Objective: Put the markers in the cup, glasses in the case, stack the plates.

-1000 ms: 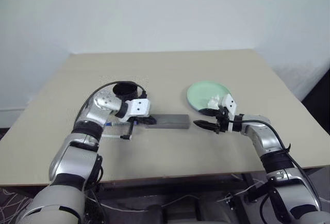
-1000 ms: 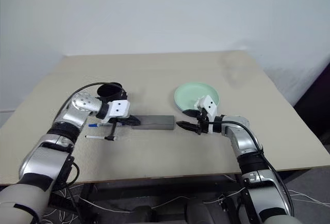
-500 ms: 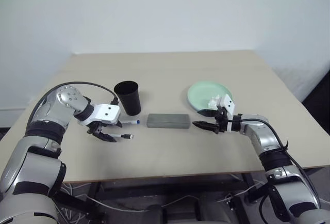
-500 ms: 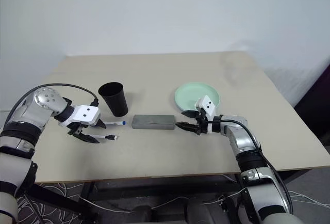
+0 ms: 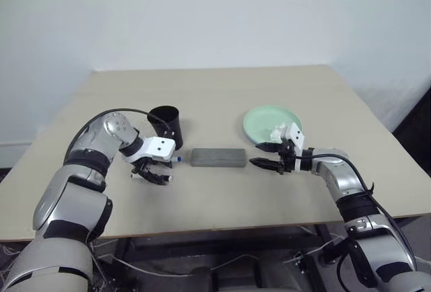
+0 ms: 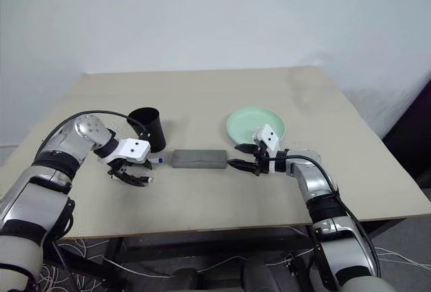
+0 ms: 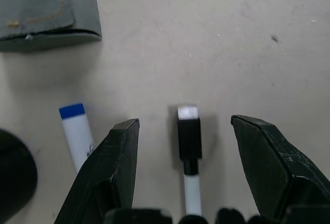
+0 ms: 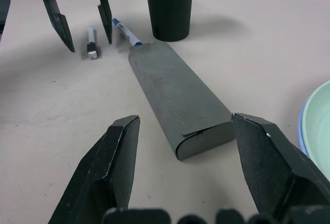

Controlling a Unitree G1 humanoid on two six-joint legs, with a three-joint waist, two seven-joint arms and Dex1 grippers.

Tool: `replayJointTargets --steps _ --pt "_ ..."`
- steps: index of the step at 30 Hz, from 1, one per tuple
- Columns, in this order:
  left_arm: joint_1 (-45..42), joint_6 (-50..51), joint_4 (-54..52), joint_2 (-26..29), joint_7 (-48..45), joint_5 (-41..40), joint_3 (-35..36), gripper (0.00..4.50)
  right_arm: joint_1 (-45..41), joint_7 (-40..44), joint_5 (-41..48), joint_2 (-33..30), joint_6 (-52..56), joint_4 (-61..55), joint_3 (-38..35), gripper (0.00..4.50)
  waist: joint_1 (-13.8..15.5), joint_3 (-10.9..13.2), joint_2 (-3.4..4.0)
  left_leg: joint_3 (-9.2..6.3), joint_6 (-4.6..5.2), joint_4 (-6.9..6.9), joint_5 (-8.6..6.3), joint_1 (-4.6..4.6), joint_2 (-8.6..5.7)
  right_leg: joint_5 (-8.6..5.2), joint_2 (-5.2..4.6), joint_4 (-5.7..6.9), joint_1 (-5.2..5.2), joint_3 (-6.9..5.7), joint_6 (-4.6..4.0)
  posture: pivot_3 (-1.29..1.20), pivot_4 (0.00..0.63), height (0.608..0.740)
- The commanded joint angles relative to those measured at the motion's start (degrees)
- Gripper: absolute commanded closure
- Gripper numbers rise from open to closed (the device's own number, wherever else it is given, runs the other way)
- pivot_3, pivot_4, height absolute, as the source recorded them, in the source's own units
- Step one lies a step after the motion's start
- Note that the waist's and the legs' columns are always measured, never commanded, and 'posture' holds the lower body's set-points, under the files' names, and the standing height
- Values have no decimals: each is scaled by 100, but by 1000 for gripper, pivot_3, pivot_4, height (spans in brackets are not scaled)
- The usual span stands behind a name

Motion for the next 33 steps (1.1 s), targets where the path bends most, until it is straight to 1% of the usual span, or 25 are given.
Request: replayJointTargets --steps 1,6,9,12,16,18,19,24,26,29,31,33 --pt "-209 -137 138 15 53 249 -54 1535 9 -37 114 -73 3 -290 -122 1406 -1 0 -2 0 0 0 0 0 0 0 0 0 0 0 0 0 0 737" --pt "-241 -237 259 29 -1 391 -79 1535 63 -58 129 -117 34 -363 -135 1406 1 0 -3 0 0 2 0 0 -1 0 0 0 1 2 0 0 0 737" --pt "-228 -281 347 36 205 568 -131 1535 53 -73 131 -119 49 -376 -131 1406 0 0 -4 0 0 2 0 1 -1 0 0 1 1 2 0 0 0 737" --pt "-199 -327 396 23 263 618 -121 2138 35 -78 128 -111 54 -367 -128 1406 0 0 -4 0 0 1 0 4 0 0 0 3 3 2 0 0 0 737" --pt "-114 -380 374 57 251 580 -42 3411 0 -60 118 -99 39 -327 -111 1406 0 0 -4 0 6 2 4 8 0 0 0 6 6 2 0 0 0 737" --pt "-113 -442 355 89 273 554 -6 4142 -11 -51 115 -99 35 -312 -107 1406 1 0 -4 -1 8 2 5 8 0 0 0 7 6 2 0 0 0 737" --pt "-119 -482 319 108 248 493 45 4401 -17 -45 114 -98 33 -307 -104 1406 1 0 -4 -1 8 2 5 8 0 0 0 7 6 2 0 0 0 737" --pt "-93 -444 -79 123 -209 -119 480 4401 -41 -30 108 -90 20 -278 -94 1406 1 2 -7 -2 8 1 5 -2 -1 0 0 4 -2 2 0 0 0 737" --pt "-16 -342 -379 166 -316 -492 562 4401 -49 -23 105 -90 11 -265 -93 1406 3 2 -7 -2 7 0 4 -6 -1 0 -1 0 -4 2 0 0 0 737" --pt "226 303 -1422 370 -342 -1637 573 4401 -78 -12 96 -91 -7 -227 -90 1406 0 3 -8 -1 7 -3 4 -6 -2 0 -3 -2 -4 5 1 0 0 737" --pt "408 1007 -2248 524 -342 -2463 707 4401 -99 -4 91 -94 -18 -208 -86 1406 0 6 -13 -1 7 -3 4 -6 -1 0 -4 -1 -5 6 1 0 0 737" --pt "532 1456 -2756 635 -342 -2875 777 4401 -109 3 90 -97 -28 -192 -86 1406 1 6 -14 -2 7 -3 4 -6 1 0 -4 1 -7 5 1 0 0 737"
